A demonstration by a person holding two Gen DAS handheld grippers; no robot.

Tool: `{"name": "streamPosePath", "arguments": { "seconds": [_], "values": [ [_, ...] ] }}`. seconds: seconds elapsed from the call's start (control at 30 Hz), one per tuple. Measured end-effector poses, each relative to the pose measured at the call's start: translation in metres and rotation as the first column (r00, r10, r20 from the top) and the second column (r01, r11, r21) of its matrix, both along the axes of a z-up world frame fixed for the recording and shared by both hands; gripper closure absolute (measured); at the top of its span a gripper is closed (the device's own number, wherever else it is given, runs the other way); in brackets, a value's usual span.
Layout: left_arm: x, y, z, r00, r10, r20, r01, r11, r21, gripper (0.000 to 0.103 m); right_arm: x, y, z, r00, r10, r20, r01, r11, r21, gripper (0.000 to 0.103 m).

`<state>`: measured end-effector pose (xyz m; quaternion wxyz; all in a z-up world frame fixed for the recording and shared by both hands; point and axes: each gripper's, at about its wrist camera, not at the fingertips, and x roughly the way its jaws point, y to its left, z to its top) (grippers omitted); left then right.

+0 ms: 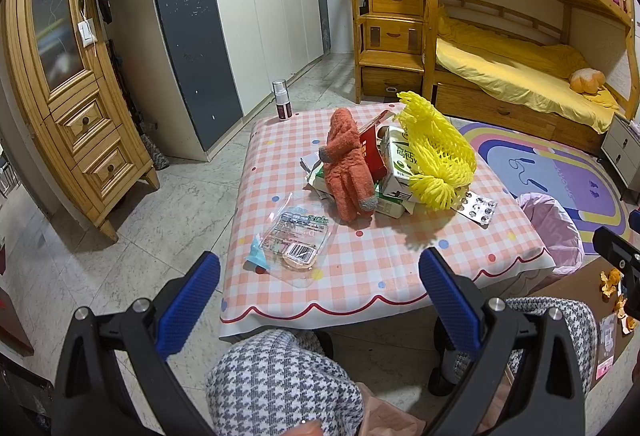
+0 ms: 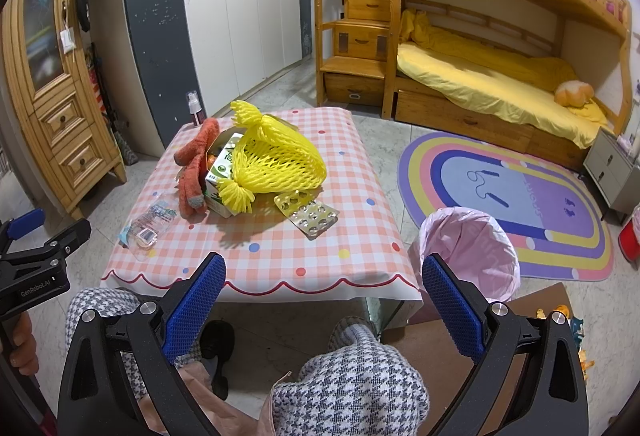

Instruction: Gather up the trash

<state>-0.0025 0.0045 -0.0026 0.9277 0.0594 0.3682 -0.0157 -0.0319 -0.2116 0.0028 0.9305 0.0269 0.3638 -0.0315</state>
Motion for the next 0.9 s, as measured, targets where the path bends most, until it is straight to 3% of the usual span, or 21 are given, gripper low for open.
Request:
{"name": "streamPosePath", "arguments": {
  "seconds": [0.43,0.77,0.9],
  "values": [
    [0.013,0.009,-0.012,0.999,0.032,-0.030,-0.032,0.999,0.002,0.007,0.014,-0.001,-0.008,1.000,0.014,0.014,-0.014,1.000,-0.014,0.006],
    [0.051,0.018,-0.022,0.997,0.069,0.041,-0.070,0.997,0.034,0.007,0.061,0.000,-0.014,0.990,0.102,0.095,-0.105,0.994,0.028,0.006],
    [0.078,0.014,-0.031,0.999,0.051,0.006,-0.051,0.998,0.027,0.007,0.086,0.010,-0.023,0.991,0.119,0.060,-0.119,0.993,0.006,0.006]
  ]
}}
